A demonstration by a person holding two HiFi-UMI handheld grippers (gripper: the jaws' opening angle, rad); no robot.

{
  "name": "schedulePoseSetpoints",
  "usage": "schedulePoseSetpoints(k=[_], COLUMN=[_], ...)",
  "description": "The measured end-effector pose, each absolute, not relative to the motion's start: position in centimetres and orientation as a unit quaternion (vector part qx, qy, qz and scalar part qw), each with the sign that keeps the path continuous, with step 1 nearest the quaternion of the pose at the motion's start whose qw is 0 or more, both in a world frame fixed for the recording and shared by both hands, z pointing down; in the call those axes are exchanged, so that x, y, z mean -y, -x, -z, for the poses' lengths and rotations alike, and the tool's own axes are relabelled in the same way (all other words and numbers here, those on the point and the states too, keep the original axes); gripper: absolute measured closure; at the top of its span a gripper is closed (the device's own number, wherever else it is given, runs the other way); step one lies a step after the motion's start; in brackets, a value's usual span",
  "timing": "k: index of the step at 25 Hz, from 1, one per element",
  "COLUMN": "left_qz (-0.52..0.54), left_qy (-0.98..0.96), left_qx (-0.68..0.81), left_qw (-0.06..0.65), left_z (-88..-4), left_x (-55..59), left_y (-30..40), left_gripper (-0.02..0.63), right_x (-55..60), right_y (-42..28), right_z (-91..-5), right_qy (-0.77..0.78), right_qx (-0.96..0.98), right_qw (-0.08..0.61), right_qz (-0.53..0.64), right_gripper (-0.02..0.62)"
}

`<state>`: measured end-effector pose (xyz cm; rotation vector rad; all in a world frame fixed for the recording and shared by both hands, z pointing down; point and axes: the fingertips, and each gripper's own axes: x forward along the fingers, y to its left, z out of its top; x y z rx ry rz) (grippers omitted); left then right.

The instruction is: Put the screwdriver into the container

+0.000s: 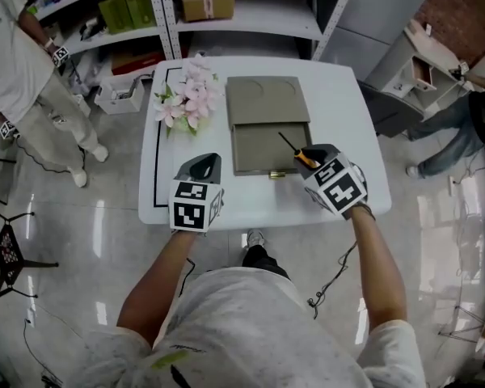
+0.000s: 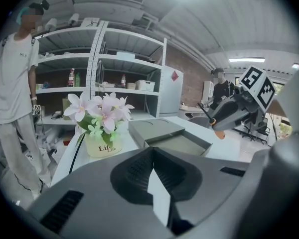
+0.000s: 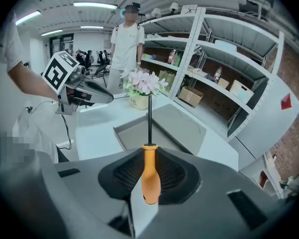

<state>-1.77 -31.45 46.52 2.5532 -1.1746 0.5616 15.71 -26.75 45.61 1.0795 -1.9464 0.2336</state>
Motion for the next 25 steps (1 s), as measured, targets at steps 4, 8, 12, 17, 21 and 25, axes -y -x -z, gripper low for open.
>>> schedulePoseSetpoints(k=[4,8,12,17,21,25], left_qz=[-0.198,-0.202,-0.203,-0.206,-0.207,-0.209], left_qy=[-0.874,-0.863,-0.854,-0.842,-0.834,-0.828], left_qx=[0.42,0.435,0.45,0.468,0.48,0.487], left_qw=[0.145,0.157,0.165,0.172,0.177,0.182], left_z=[-47.4,-48.5,-49.1,-49.7,-50.2,-50.7], left_x=[33.0,34.1,35.0,36.0,36.4,36.8], left_y=[0.9,0.5,0.5,1.1,1.6,1.8], left_gripper=[0.603,0.603,0.603,0.603,0.603,0.603], right_x=[28.9,30.4,31.5,32.7,33.3,33.9], right_y=[-16.1,-16.0,-15.7,-15.4,-15.4,-15.5], right_z=[-47.1,-49.3,-51.3,-53.4,-55.0,-56.4], right_qy=[-0.394,-0.34,-0.291,-0.256,-0.236,-0.226], right_qx=[0.789,0.796,0.795,0.79,0.781,0.773], right_qw=[0.46,0.486,0.512,0.528,0.54,0.544], right_qz=[-0.105,-0.123,-0.147,-0.18,-0.206,-0.236], right_gripper=[0.522,0.522,0.522,0.522,0.52,0.518])
